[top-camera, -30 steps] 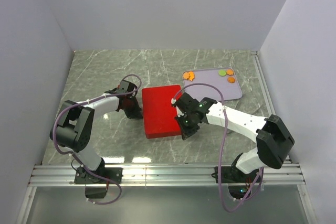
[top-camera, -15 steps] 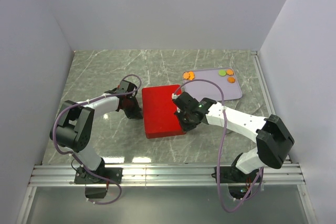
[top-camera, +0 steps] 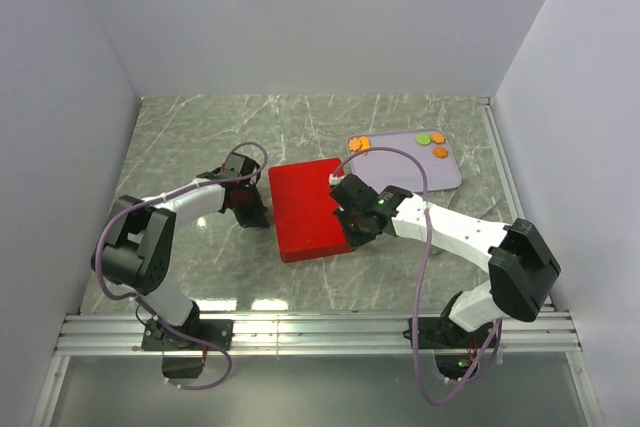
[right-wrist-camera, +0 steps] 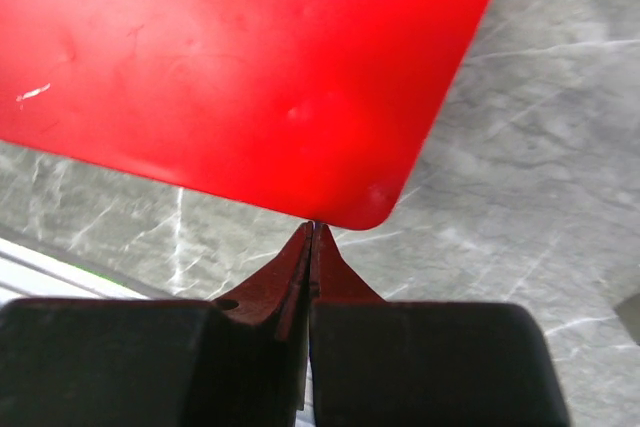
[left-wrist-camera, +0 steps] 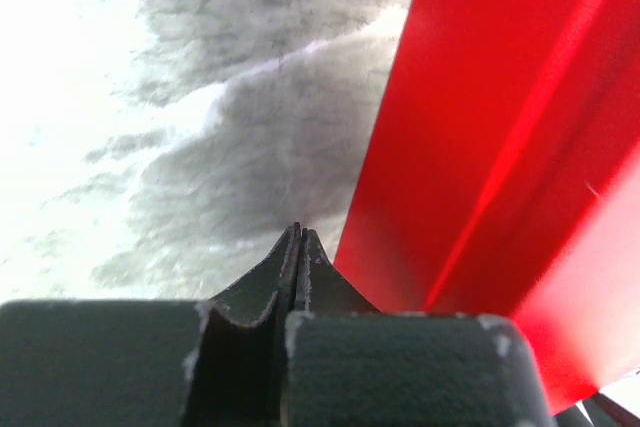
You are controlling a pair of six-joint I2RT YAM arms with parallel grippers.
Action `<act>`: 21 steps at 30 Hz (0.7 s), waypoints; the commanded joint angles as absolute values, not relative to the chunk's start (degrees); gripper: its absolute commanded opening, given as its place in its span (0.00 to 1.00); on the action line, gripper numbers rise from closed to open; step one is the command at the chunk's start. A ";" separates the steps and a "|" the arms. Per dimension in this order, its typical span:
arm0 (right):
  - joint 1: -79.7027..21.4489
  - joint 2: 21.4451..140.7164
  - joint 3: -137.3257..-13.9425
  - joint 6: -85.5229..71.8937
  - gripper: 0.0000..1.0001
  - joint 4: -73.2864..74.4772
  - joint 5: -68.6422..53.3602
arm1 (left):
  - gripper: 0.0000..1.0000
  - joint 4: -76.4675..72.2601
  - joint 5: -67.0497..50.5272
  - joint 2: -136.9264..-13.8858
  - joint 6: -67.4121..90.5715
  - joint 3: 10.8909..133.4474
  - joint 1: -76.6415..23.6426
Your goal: Pack the cookies
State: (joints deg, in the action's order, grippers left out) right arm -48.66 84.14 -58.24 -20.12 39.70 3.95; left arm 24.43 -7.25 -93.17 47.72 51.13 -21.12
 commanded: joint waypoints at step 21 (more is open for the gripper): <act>-48.87 87.44 -74.27 -19.50 0.00 29.63 -35.93 | 0.01 29.36 -2.63 -76.91 43.50 52.56 -18.63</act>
State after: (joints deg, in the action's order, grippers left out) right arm -48.66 83.20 -71.61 -19.62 35.86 -23.24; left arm 29.95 -2.13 -78.41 44.42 53.71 -18.57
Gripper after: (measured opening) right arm 0.007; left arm 0.013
